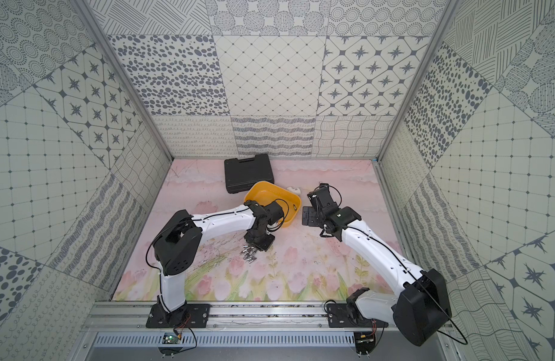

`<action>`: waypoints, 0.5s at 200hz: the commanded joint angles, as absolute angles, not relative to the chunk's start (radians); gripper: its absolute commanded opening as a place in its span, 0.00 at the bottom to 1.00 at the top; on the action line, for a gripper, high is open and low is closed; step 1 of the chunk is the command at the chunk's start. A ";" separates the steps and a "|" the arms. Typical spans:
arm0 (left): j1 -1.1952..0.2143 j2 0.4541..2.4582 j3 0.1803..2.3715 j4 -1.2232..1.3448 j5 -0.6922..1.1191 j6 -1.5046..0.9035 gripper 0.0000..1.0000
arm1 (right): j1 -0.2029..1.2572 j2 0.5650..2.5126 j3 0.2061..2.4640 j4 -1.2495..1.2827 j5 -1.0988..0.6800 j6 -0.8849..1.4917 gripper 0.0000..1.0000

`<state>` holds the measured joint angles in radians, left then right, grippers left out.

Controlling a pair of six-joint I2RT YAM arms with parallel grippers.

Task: Put the bit on the desktop into the storage box
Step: Pick up the screwdriver bit from the center of the board.

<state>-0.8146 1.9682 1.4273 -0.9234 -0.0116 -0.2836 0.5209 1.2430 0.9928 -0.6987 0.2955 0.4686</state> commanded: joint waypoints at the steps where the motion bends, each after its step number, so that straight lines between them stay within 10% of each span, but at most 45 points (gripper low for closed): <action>1: -0.822 1.911 1.436 -0.933 -0.038 -0.277 0.10 | 0.516 1.242 1.005 -0.673 0.298 0.480 0.96; 100: -0.806 1.860 1.596 -1.001 -0.102 -0.193 0.09 | 0.517 1.248 1.017 -0.673 0.295 0.476 0.97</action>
